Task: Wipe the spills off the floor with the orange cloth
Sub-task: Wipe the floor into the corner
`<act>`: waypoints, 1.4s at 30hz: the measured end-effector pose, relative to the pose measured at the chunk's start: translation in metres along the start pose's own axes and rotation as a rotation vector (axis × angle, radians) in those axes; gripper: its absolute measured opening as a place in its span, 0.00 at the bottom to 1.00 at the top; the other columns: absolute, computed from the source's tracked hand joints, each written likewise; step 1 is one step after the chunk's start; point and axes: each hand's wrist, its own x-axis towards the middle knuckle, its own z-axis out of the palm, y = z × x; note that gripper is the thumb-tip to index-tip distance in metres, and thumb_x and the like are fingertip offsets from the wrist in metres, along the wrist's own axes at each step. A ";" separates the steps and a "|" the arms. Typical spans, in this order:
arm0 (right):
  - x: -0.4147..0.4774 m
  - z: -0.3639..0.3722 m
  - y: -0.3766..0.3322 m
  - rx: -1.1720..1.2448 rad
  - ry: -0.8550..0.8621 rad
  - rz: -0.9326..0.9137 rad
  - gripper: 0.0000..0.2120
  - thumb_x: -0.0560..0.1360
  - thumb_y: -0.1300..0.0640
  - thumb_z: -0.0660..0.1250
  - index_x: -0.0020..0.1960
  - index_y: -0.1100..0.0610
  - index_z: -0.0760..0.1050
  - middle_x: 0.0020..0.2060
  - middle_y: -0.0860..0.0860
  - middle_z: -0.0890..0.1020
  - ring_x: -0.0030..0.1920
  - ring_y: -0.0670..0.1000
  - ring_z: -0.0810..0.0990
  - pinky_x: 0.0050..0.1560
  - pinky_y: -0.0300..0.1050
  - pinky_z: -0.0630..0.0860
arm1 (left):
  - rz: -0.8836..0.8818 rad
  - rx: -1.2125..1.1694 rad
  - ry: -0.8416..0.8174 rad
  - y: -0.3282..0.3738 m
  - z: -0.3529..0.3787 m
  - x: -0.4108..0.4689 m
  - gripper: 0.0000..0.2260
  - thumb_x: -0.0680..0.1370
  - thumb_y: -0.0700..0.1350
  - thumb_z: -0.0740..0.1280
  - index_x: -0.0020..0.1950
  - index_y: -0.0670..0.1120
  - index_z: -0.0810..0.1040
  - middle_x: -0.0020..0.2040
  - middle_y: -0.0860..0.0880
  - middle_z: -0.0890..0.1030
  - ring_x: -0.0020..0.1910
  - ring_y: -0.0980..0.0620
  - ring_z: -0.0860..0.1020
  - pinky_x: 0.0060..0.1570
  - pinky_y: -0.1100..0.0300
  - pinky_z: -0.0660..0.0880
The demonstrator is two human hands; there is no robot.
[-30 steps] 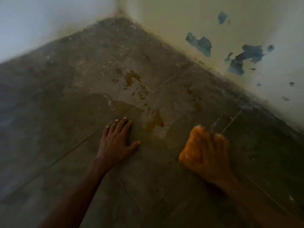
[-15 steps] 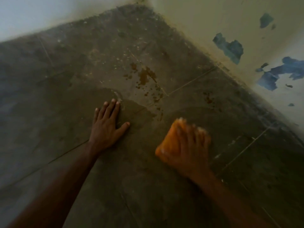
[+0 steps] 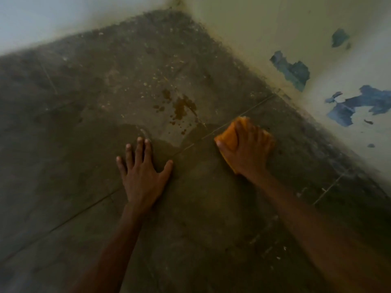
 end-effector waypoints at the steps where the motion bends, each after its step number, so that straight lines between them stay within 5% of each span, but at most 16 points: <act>1: 0.023 0.000 -0.015 0.035 -0.010 0.027 0.44 0.73 0.22 0.44 0.81 0.46 0.47 0.82 0.53 0.48 0.80 0.63 0.49 0.75 0.72 0.45 | -0.058 -0.018 0.045 0.011 0.001 0.005 0.39 0.75 0.69 0.55 0.80 0.50 0.54 0.81 0.50 0.54 0.80 0.47 0.47 0.77 0.43 0.42; 4: 0.006 0.001 -0.019 0.024 0.017 -0.032 0.42 0.75 0.25 0.47 0.81 0.47 0.49 0.82 0.54 0.48 0.80 0.64 0.49 0.75 0.72 0.45 | -0.179 -0.095 0.030 0.050 0.000 0.019 0.40 0.74 0.69 0.57 0.78 0.44 0.58 0.79 0.45 0.58 0.79 0.44 0.52 0.76 0.40 0.47; 7: -0.090 -0.002 0.033 0.003 0.035 -0.190 0.40 0.75 0.25 0.51 0.81 0.44 0.53 0.82 0.49 0.51 0.80 0.60 0.53 0.75 0.69 0.50 | -0.167 -0.055 -0.063 0.062 0.006 0.021 0.48 0.71 0.76 0.52 0.80 0.44 0.49 0.81 0.44 0.48 0.80 0.44 0.44 0.76 0.40 0.41; 10: -0.110 -0.015 0.107 -0.016 -0.019 0.022 0.41 0.74 0.23 0.46 0.81 0.42 0.49 0.82 0.48 0.50 0.80 0.58 0.53 0.75 0.67 0.51 | -0.150 -0.035 -0.044 0.059 0.013 0.017 0.51 0.69 0.79 0.49 0.80 0.44 0.45 0.81 0.44 0.46 0.80 0.44 0.41 0.76 0.38 0.39; 14: 0.011 -0.024 0.101 0.183 0.051 0.274 0.40 0.74 0.23 0.46 0.79 0.43 0.47 0.81 0.53 0.51 0.80 0.62 0.51 0.74 0.73 0.50 | -0.169 0.019 0.041 0.061 0.025 0.015 0.50 0.71 0.77 0.49 0.80 0.42 0.48 0.81 0.42 0.49 0.80 0.44 0.44 0.75 0.38 0.40; 19: 0.024 -0.007 -0.011 0.119 0.009 -0.108 0.40 0.76 0.26 0.50 0.81 0.44 0.48 0.82 0.51 0.47 0.80 0.62 0.44 0.74 0.73 0.39 | -0.178 0.024 0.045 0.061 0.022 0.015 0.49 0.71 0.77 0.51 0.80 0.42 0.49 0.81 0.44 0.50 0.80 0.45 0.44 0.76 0.39 0.40; 22: -0.069 -0.001 0.003 0.092 -0.039 -0.265 0.37 0.76 0.26 0.48 0.80 0.41 0.49 0.82 0.48 0.48 0.80 0.60 0.50 0.74 0.72 0.49 | -0.160 -0.010 -0.010 0.059 0.008 0.016 0.49 0.71 0.77 0.52 0.80 0.43 0.50 0.81 0.44 0.52 0.80 0.45 0.46 0.76 0.40 0.43; 26: -0.045 -0.012 0.040 0.008 -0.104 -0.001 0.41 0.73 0.23 0.42 0.80 0.41 0.48 0.81 0.52 0.52 0.79 0.63 0.51 0.74 0.73 0.47 | -0.043 0.008 -0.026 0.033 -0.003 0.024 0.44 0.73 0.73 0.51 0.79 0.44 0.52 0.80 0.44 0.55 0.80 0.47 0.50 0.77 0.44 0.44; 29: 0.069 -0.023 -0.025 0.208 -0.098 0.232 0.42 0.74 0.23 0.43 0.81 0.44 0.47 0.82 0.53 0.46 0.80 0.63 0.42 0.75 0.72 0.40 | -0.082 -0.021 0.058 -0.004 -0.007 0.055 0.42 0.75 0.70 0.51 0.79 0.44 0.51 0.80 0.43 0.55 0.80 0.47 0.50 0.78 0.44 0.44; 34: 0.114 0.004 -0.125 0.004 -0.054 -0.167 0.37 0.77 0.28 0.45 0.81 0.46 0.48 0.82 0.51 0.48 0.80 0.62 0.47 0.75 0.70 0.43 | -0.100 -0.008 0.120 -0.020 0.000 0.075 0.37 0.78 0.65 0.54 0.79 0.42 0.51 0.80 0.45 0.55 0.80 0.49 0.49 0.78 0.48 0.41; 39: 0.003 0.002 -0.074 -0.144 -0.064 -0.513 0.37 0.77 0.28 0.44 0.81 0.44 0.44 0.82 0.47 0.43 0.81 0.57 0.47 0.75 0.68 0.52 | -0.132 -0.063 0.109 -0.016 -0.014 0.077 0.33 0.79 0.60 0.55 0.79 0.42 0.54 0.79 0.45 0.58 0.80 0.49 0.50 0.78 0.45 0.47; 42: -0.026 -0.008 -0.034 -0.162 -0.131 -0.418 0.37 0.77 0.27 0.44 0.81 0.41 0.41 0.81 0.45 0.41 0.81 0.56 0.48 0.76 0.68 0.51 | -0.116 -0.096 0.059 -0.012 -0.014 0.073 0.34 0.80 0.59 0.55 0.79 0.42 0.51 0.80 0.45 0.55 0.80 0.49 0.47 0.78 0.44 0.45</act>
